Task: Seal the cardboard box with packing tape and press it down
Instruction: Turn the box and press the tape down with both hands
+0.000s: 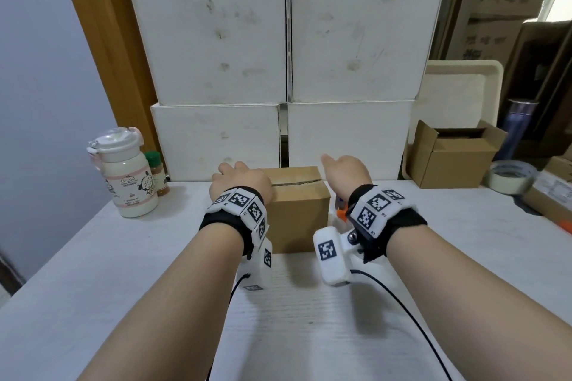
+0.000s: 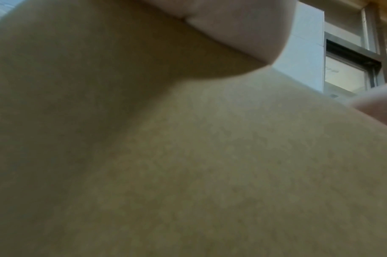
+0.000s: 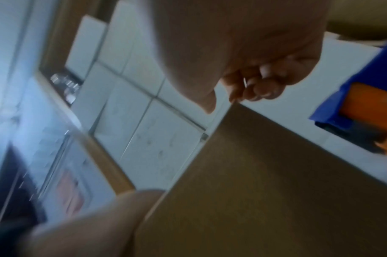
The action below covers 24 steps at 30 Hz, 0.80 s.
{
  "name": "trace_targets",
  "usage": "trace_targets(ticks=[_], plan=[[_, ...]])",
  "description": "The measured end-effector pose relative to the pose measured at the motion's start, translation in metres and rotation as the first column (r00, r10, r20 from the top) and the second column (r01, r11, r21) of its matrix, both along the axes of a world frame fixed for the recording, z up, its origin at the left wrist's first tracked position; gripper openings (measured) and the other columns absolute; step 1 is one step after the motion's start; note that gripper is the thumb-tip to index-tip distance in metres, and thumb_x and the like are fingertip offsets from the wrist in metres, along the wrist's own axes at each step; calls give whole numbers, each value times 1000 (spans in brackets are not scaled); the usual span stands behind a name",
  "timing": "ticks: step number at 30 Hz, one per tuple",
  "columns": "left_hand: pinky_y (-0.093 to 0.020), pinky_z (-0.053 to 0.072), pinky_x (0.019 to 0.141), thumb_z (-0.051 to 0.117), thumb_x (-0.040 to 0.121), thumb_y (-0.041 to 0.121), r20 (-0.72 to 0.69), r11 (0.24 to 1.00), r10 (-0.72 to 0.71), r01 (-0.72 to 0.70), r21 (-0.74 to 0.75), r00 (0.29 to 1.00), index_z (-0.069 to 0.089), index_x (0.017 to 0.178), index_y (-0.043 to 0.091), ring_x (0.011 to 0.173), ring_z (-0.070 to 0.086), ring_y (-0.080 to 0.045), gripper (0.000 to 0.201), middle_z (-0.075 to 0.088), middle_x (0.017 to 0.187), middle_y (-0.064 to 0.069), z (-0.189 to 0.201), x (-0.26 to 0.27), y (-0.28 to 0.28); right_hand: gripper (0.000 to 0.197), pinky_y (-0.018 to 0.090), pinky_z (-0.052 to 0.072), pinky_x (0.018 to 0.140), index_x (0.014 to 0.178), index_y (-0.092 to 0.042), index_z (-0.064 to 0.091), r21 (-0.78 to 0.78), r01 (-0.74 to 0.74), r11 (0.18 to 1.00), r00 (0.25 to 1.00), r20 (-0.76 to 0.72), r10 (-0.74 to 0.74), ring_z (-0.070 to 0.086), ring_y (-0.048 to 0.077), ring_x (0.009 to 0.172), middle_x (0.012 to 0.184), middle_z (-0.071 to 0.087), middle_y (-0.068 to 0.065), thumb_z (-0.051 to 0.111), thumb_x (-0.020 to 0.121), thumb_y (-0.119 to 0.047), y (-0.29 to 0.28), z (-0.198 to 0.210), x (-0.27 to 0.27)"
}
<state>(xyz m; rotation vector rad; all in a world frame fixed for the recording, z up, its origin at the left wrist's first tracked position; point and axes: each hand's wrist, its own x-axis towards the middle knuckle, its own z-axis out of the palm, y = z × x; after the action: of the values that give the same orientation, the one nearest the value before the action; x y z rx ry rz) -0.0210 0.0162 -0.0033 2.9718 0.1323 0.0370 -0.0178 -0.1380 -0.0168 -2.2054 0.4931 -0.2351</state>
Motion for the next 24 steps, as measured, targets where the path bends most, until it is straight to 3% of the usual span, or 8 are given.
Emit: trace_targets(ticks=[3, 6, 11, 14, 15, 17, 21, 24], plan=[[-39, 32, 105, 29, 98, 18, 14, 1000, -17, 17, -4, 1000, 38, 137, 5, 129, 35, -35, 42, 37, 135, -16, -3, 3, 0, 54, 32, 42, 79, 116, -2, 58, -215, -119, 969, 988, -123, 93, 58, 31, 101, 107, 61, 15, 37, 95, -48, 8, -1, -4], [-39, 33, 104, 29, 97, 18, 23, 1000, -4, 5, -31, 1000, 38, 136, 5, 128, 37, -35, 42, 37, 135, -16, -5, 5, 1, 52, 33, 42, 83, 121, -7, 56, -318, -161, 934, 974, -206, 97, 58, 29, 109, 121, 61, 12, 40, 94, -48, 10, -2, -4], [-38, 35, 102, 30, 96, 20, 17, 997, 22, -21, -79, 1000, 39, 134, 5, 126, 39, -34, 42, 38, 134, -16, -8, 9, 3, 46, 29, 38, 78, 112, -5, 57, -304, -209, 929, 948, -295, 117, 57, 31, 111, 125, 59, 17, 33, 99, -42, 14, 7, -7], [-38, 35, 102, 31, 95, 20, 15, 997, 24, -23, -79, 1000, 39, 134, 5, 126, 39, -34, 42, 38, 134, -16, -7, 8, 2, 38, 29, 36, 61, 78, -11, 52, -240, -223, 945, 944, -295, 148, 52, 28, 96, 131, 55, 19, 34, 101, -35, 13, 6, -9], [-38, 34, 102, 31, 95, 20, 11, 997, 22, -21, -73, 1000, 39, 134, 6, 126, 39, -34, 42, 37, 134, -16, -7, 8, 2, 39, 29, 36, 58, 67, -16, 42, -210, -207, 955, 951, -272, 147, 47, 23, 90, 129, 56, 18, 37, 100, -36, 12, 5, -11], [-38, 34, 103, 32, 95, 20, -2, 998, 22, -22, -64, 1000, 39, 134, 6, 127, 38, -34, 43, 37, 135, -16, -6, 9, 1, 42, 29, 38, 64, 61, -20, 30, -177, -187, 966, 956, -259, 138, 42, 20, 89, 116, 57, 17, 37, 100, -34, 10, 4, -11], [-38, 35, 102, 33, 94, 21, -21, 996, 34, -35, -79, 999, 39, 134, 6, 126, 40, -34, 43, 37, 135, -16, -7, 11, 1, 43, 17, 28, 54, 61, -21, 27, -105, -193, 976, 947, -282, 157, 38, 18, 89, 82, 41, 5, 30, 103, -29, 8, 6, -11], [-38, 34, 102, 32, 95, 21, -10, 996, 31, -32, -78, 999, 38, 135, 6, 127, 39, -34, 44, 37, 135, -16, -8, 10, 2, 44, 15, 25, 53, 61, -19, 26, -113, -198, 974, 943, -294, 158, 38, 20, 79, 69, 33, 1, 25, 104, -26, 8, 8, -15]])
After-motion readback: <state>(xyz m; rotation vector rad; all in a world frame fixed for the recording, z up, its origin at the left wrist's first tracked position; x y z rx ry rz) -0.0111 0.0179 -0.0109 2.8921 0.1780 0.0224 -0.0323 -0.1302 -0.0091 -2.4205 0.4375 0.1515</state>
